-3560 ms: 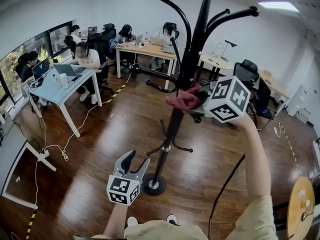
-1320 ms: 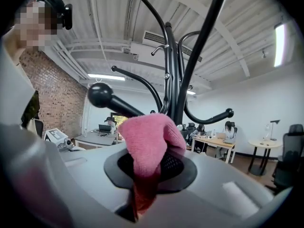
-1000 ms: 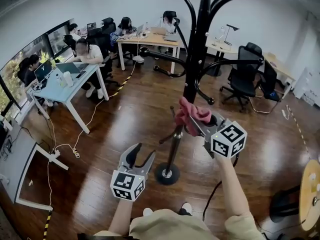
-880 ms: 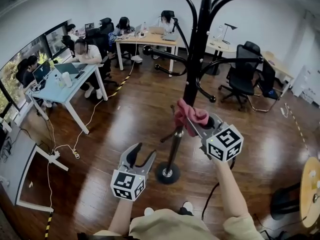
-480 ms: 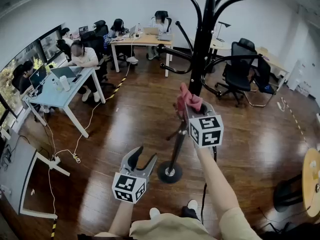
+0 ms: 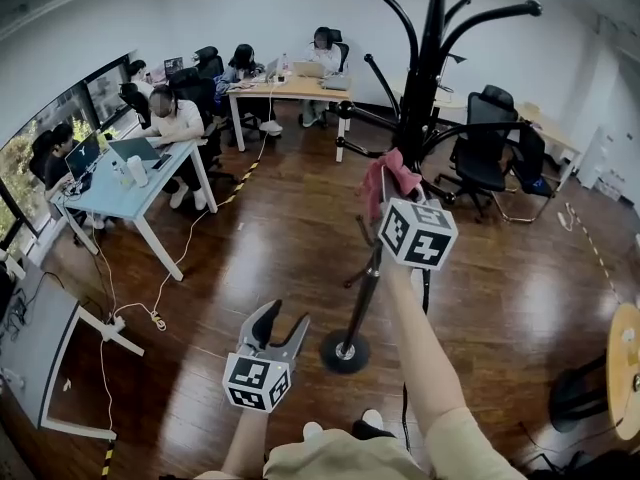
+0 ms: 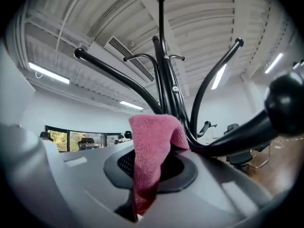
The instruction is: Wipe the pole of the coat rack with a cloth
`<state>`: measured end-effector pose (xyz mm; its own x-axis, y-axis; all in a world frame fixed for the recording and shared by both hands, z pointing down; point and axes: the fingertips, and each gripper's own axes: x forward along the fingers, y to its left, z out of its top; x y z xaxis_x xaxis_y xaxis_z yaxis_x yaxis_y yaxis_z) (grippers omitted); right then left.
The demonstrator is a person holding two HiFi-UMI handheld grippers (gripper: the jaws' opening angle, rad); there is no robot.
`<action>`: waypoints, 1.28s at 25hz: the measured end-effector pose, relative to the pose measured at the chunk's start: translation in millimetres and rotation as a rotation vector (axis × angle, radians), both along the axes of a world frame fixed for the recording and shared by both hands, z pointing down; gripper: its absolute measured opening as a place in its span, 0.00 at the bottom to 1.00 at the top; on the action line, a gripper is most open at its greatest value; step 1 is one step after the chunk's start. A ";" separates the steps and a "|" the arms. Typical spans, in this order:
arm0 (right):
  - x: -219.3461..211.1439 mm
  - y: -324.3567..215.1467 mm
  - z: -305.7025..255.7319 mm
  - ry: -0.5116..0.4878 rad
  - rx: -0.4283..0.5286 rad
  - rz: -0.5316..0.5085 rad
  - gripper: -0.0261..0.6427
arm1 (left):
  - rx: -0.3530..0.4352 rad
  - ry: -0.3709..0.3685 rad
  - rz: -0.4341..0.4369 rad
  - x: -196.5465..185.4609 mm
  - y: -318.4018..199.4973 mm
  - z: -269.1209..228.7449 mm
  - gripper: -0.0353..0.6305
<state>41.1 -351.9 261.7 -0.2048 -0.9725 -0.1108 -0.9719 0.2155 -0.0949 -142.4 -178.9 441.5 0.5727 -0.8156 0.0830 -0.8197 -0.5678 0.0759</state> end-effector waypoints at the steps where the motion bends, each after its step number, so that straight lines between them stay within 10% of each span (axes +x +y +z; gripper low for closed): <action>1: -0.8 2.3 -4.3 0.011 0.015 0.000 0.11 | 0.002 -0.001 -0.001 1.8 0.4 -1.1 0.39; 26: -151.7 137.1 -147.3 0.380 0.439 -0.434 0.11 | 0.059 0.016 -0.075 -27.4 13.7 -14.6 0.39; 32: -119.3 173.4 -221.5 0.363 0.594 -0.389 0.11 | 0.064 0.038 -0.078 -26.1 12.1 -17.7 0.39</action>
